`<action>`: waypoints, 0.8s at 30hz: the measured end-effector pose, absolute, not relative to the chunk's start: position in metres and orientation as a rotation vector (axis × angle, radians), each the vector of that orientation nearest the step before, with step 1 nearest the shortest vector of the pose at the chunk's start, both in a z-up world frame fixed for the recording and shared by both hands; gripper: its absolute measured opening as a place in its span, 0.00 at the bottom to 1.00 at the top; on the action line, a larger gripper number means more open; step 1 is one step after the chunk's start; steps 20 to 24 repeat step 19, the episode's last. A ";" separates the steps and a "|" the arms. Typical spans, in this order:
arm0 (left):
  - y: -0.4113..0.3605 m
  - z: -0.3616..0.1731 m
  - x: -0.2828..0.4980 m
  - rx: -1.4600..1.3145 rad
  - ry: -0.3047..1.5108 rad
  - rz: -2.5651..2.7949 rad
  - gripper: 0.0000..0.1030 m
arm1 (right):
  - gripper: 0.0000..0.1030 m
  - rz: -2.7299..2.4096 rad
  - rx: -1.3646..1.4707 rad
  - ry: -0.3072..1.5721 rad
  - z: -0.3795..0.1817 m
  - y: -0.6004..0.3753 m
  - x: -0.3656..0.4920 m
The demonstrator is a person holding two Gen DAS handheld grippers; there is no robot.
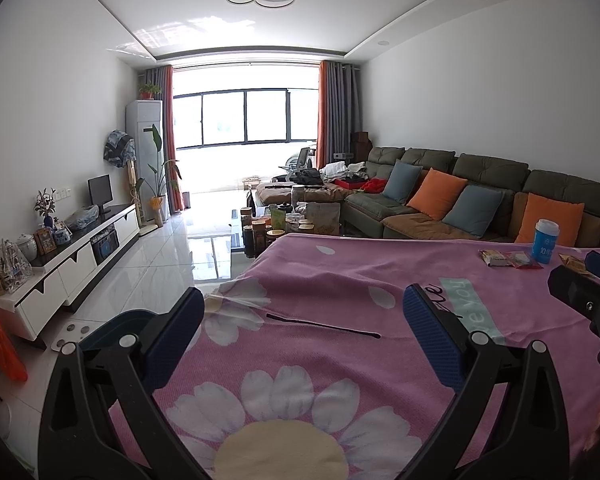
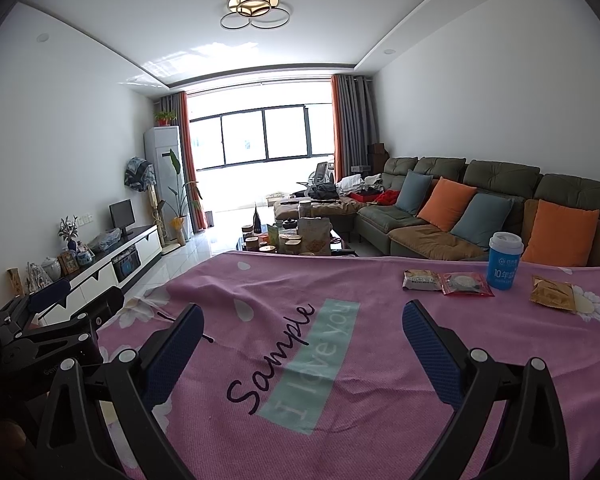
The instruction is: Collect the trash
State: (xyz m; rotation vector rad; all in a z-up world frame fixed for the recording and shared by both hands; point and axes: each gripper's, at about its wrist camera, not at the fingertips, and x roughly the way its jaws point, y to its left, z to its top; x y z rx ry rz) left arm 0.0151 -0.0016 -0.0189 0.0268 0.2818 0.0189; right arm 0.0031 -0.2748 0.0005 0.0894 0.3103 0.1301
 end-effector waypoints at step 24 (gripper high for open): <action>-0.010 -0.040 0.073 0.059 0.604 -0.106 0.95 | 0.93 0.091 0.090 0.393 -0.005 -0.313 0.011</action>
